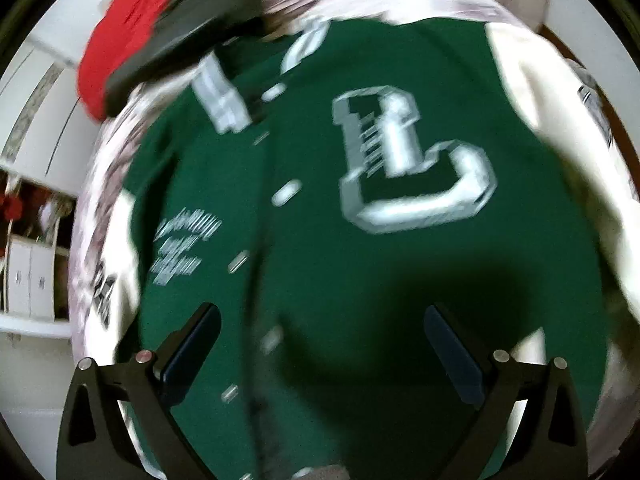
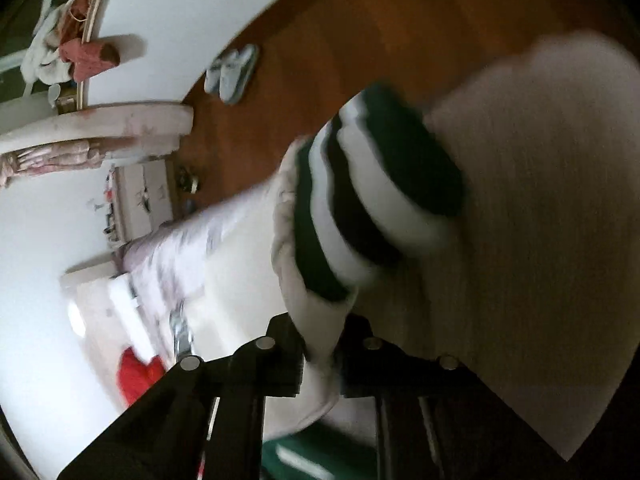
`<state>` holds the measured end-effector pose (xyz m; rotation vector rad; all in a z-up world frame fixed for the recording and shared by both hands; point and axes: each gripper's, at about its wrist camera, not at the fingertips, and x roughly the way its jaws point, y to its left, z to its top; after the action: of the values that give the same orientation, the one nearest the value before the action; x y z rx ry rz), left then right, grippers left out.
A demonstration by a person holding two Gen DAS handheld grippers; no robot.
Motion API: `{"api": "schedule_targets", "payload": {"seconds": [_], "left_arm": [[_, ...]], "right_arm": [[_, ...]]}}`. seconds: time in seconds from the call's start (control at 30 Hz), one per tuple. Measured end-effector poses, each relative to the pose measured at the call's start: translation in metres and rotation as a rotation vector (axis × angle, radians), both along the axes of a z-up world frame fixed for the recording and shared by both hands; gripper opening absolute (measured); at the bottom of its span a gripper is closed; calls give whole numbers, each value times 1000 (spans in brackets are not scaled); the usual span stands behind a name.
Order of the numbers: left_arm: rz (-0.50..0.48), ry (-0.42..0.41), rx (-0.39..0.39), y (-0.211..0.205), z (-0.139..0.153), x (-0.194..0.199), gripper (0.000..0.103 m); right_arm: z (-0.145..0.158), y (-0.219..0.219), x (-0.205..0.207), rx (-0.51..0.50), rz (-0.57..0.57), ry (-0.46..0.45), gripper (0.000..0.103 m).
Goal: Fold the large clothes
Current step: 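Grasp the white sleeve cuff with the right tool and lift it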
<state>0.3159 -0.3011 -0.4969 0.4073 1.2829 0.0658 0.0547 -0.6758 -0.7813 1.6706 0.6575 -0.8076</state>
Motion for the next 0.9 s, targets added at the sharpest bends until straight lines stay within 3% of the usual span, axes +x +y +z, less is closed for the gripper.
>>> {"api": "schedule_targets", "payload": {"seconds": [0.1, 0.27, 0.4, 0.47, 0.6, 0.7, 0.8, 0.9], "left_arm": [[-45, -19, -38, -38, -1, 31, 103], [-96, -26, -92, -87, -16, 82, 103], [-129, 77, -41, -110, -67, 114, 103], [-84, 93, -94, -104, -79, 122, 103], [-65, 83, -155, -91, -70, 120, 103], [-18, 37, -111, -64, -52, 108, 103], [89, -34, -42, -5, -32, 97, 103], [204, -108, 15, 65, -15, 83, 103]], "right_arm": [[19, -65, 18, -101, 23, 18, 8], [78, -164, 97, -312, 189, 29, 8], [121, -193, 162, -445, 299, 23, 8], [141, -197, 179, -473, 329, 5, 8], [178, -171, 215, -530, 400, -33, 8], [208, -125, 239, -573, 511, -45, 7], [237, -57, 277, -634, 670, -61, 7], [255, 39, 314, -694, 866, -78, 7]]}}
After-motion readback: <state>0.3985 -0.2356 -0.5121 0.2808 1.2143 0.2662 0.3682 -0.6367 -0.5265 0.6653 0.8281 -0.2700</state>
